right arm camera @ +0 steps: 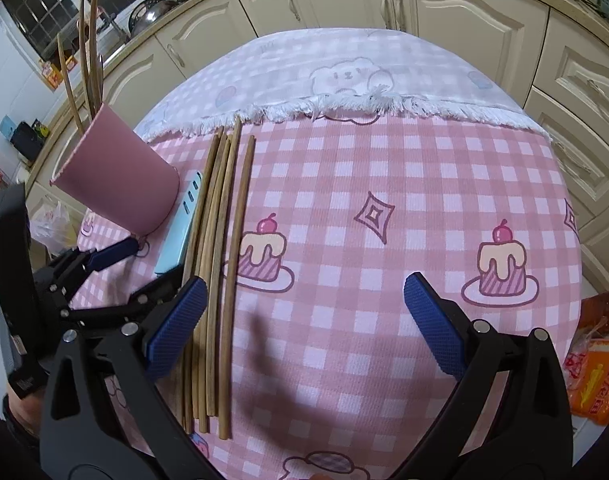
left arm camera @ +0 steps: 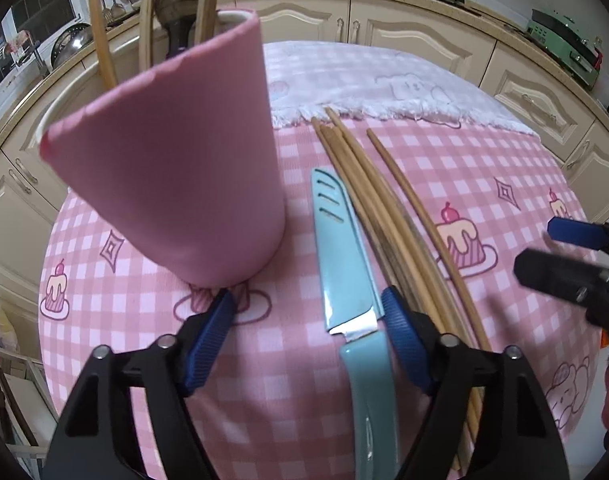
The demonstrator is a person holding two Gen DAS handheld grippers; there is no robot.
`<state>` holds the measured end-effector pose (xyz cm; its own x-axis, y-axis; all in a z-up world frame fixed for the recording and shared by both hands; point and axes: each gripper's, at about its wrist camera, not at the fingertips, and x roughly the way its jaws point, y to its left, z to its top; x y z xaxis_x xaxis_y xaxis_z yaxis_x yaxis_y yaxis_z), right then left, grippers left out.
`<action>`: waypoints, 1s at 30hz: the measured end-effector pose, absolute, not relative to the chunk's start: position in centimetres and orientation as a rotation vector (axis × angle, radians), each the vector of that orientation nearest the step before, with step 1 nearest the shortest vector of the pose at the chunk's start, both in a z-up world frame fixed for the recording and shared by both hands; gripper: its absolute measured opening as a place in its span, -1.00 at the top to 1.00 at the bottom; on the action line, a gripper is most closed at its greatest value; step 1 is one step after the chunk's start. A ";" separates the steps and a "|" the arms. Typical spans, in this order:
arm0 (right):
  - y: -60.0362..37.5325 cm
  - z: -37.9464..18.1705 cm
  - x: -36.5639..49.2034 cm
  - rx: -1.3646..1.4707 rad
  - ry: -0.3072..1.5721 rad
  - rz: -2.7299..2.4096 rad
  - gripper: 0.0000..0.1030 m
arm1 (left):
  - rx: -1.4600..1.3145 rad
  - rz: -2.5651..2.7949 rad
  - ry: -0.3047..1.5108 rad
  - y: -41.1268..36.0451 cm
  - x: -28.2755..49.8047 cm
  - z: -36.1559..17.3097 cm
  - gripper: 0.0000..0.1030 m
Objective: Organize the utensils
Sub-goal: 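Grasp the light-blue knife by its blade with the left tool, then grasp a chopstick from the pile with the right tool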
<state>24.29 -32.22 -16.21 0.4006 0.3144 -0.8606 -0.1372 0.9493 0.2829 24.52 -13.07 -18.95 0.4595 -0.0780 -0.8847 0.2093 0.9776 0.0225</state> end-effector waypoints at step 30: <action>-23.5 -17.4 28.8 -0.163 1.213 0.335 0.89 | 0.078 -0.304 1.075 -11.7 23.8 -18.5 0.47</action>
